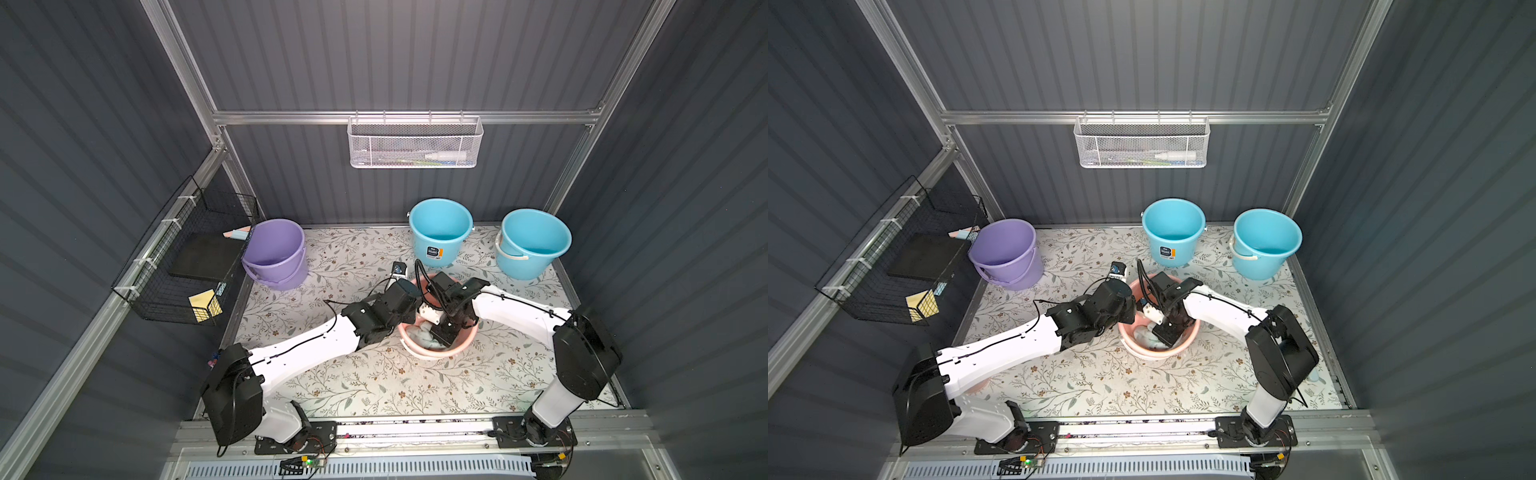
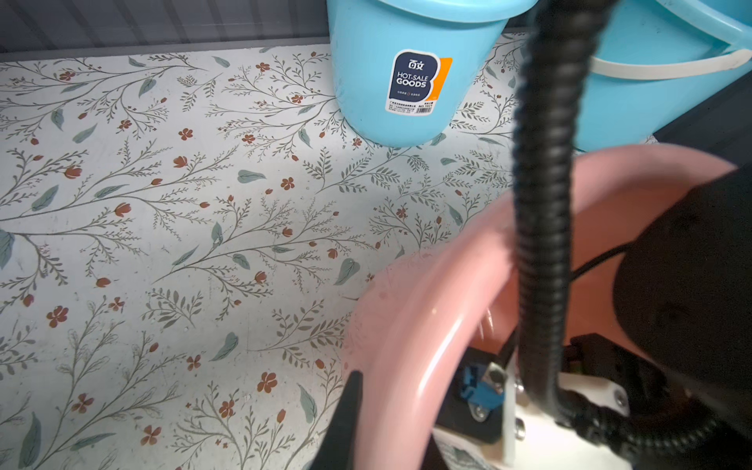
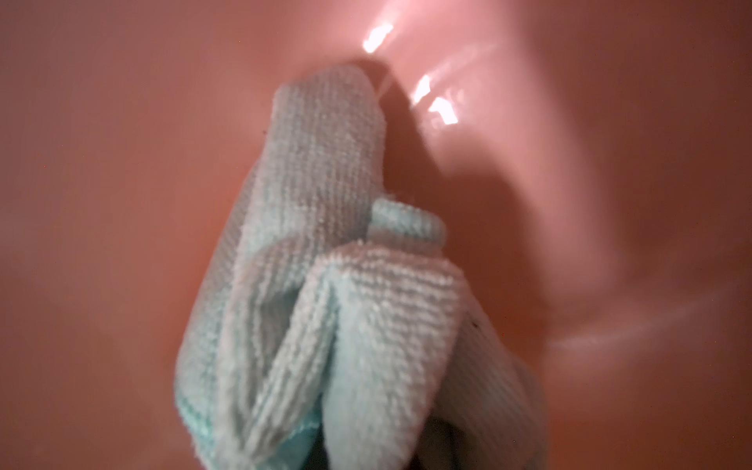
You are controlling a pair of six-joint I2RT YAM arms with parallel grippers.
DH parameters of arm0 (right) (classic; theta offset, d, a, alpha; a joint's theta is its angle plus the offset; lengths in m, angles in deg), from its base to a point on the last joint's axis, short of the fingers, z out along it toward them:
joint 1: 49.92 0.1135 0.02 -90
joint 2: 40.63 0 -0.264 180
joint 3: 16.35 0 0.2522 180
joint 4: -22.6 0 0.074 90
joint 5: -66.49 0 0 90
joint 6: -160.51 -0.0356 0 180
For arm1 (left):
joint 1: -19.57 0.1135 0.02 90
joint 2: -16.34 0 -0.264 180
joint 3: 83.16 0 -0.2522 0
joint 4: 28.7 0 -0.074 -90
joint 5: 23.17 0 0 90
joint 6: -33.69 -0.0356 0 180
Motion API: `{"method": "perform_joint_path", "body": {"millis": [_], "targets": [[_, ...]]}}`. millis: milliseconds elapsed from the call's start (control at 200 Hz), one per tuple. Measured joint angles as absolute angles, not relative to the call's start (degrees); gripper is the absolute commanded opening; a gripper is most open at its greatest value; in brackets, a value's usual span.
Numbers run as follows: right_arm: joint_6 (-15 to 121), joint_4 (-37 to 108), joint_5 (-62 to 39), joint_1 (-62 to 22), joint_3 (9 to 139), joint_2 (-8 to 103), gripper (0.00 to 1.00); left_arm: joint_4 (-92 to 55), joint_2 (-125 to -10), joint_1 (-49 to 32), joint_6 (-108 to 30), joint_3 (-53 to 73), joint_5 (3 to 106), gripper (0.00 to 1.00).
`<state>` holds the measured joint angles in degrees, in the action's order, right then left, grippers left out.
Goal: Wipe the inside of the bucket with a cloth
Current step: Wipe the dirt from the inside of the bucket.
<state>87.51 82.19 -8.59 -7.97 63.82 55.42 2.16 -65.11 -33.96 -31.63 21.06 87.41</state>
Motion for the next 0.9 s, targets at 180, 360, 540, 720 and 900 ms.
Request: {"method": "perform_joint_path", "body": {"millis": [180, 360, 540, 720, 900], "targets": [[82.3, 75.2, -1.2, -8.1, 62.8, 55.4, 0.00, 0.5, -63.8, -33.8, -31.8, 22.7, 87.6, 0.00], [76.3, 64.9, -2.8, -8.0, 60.1, 55.3, 0.00, -1.1, -63.8, -33.7, -32.1, 22.9, 87.5, 0.00], [71.0, 54.5, -9.7, -7.4, 55.5, 53.6, 0.00, -2.6, -63.8, -33.5, -32.2, 23.2, 87.9, 0.00], [67.9, 44.4, -16.6, -6.2, 51.0, 51.5, 0.00, -4.5, -63.8, -33.5, -32.3, 23.2, 87.8, 0.00], [67.5, 38.4, -26.1, -4.3, 49.8, 51.5, 0.00, -5.9, -63.8, -33.5, -32.2, 23.2, 88.1, 0.00]]}}
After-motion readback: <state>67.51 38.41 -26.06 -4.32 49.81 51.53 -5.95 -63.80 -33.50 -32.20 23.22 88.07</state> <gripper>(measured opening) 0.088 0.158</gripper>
